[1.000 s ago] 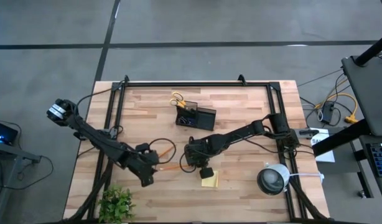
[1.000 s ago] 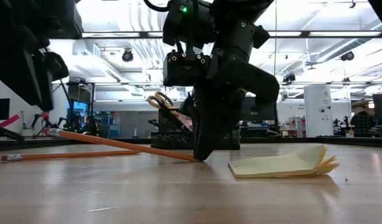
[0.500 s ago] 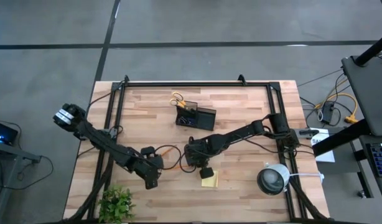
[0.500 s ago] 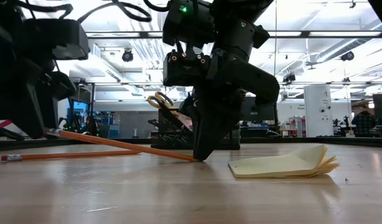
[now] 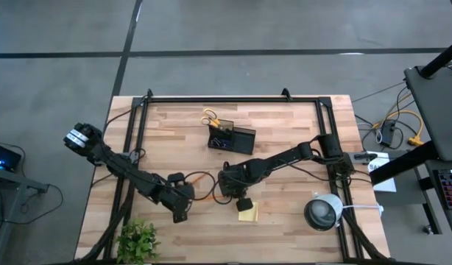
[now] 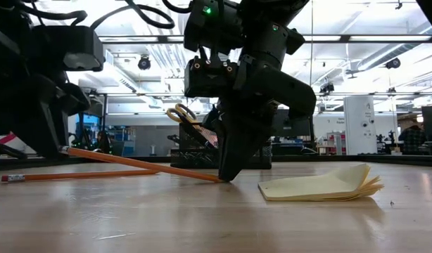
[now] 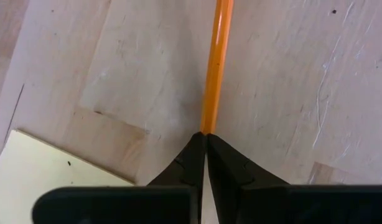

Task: Pick and place office supplies into organizer
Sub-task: Put the bottom orange pencil into the black organizer bin

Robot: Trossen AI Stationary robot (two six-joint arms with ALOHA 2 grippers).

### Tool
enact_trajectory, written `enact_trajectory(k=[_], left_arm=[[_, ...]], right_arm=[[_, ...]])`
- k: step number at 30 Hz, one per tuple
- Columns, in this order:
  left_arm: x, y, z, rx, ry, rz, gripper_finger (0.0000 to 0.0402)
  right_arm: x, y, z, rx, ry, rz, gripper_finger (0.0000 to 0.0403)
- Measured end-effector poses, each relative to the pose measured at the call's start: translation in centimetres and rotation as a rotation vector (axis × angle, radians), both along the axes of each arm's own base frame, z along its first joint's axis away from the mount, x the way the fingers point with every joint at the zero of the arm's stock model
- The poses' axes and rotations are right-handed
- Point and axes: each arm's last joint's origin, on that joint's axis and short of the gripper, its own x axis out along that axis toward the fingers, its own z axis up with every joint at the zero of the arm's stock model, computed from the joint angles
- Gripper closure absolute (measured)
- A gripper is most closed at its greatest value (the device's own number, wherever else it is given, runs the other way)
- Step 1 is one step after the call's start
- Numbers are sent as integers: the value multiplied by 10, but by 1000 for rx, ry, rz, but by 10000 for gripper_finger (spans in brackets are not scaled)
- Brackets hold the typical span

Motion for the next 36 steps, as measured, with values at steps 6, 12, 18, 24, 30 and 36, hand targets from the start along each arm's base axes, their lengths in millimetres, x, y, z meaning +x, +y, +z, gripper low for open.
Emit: enact_trajectory(k=[6, 12, 18, 24, 30, 36], left_arm=[[3, 1, 0, 9, -15, -26, 391], [2, 3, 0, 29, 5, -26, 394], [-7, 9, 2, 82, 89, -27, 396], [-14, 20, 32, 185, 81, -21, 397], [-18, 59, 85, 398, 137, -80, 397], [-13, 111, 138, 619, 202, -108, 397]], right_arm=[[0, 0, 0, 1, 0, -1, 394], [-3, -1, 9, -14, -5, -49, 394], [-15, -6, 25, -60, 61, -204, 394], [-33, 3, 45, -197, 96, -325, 394], [-42, 26, 56, -168, 78, -359, 394], [-49, 46, 56, -153, 79, -449, 394]])
